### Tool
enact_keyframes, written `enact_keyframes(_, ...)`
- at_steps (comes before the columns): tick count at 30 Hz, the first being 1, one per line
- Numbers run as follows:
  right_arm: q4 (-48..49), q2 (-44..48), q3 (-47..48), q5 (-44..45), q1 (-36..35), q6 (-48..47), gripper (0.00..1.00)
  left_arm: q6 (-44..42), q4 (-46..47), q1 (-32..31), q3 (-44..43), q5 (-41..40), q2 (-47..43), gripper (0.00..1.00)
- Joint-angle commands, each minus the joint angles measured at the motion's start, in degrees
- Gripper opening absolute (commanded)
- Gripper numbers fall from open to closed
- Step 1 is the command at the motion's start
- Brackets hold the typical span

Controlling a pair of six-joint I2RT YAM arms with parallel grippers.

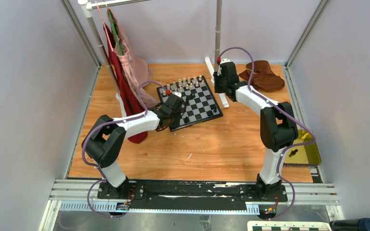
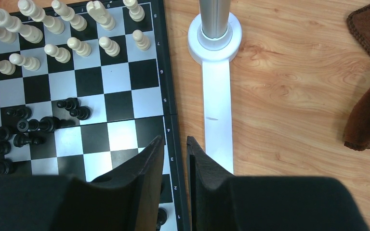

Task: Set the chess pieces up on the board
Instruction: Place the chess piece on the chessboard.

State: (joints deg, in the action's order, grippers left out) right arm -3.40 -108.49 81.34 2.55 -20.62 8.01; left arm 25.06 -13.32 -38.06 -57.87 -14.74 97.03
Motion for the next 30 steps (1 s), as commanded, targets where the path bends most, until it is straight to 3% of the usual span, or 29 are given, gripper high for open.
enact_keyframes(1, 0.3, -0.6, 0.6, -0.6, -0.3, 1.1, 0.28, -0.4, -0.8, -0.3, -1.5, -1.3, 0.3, 0.39)
enact_keyframes(6, 0.2, -0.5, 1.0, -0.8, -0.3, 1.1, 0.28, -0.6, -1.2, -0.3, -1.9, -2.3, -0.3, 0.51)
enact_keyframes(14, -2.8, -1.2, 4.9, -1.3, -1.7, -3.0, 0.28, -1.6, -2.6, -0.4, -5.2, -4.8, -3.3, 0.52)
enact_keyframes(24, -9.0, -3.8, 11.7, -9.2, -7.0, -6.3, 0.29, -2.1, -3.9, 0.1, -2.1, -11.1, -18.3, 0.83)
enact_keyframes(30, -11.1, -5.6, 13.7, -11.2, -11.6, -7.3, 0.29, -1.3, -4.4, 0.7, 2.9, -12.5, -25.2, 0.93)
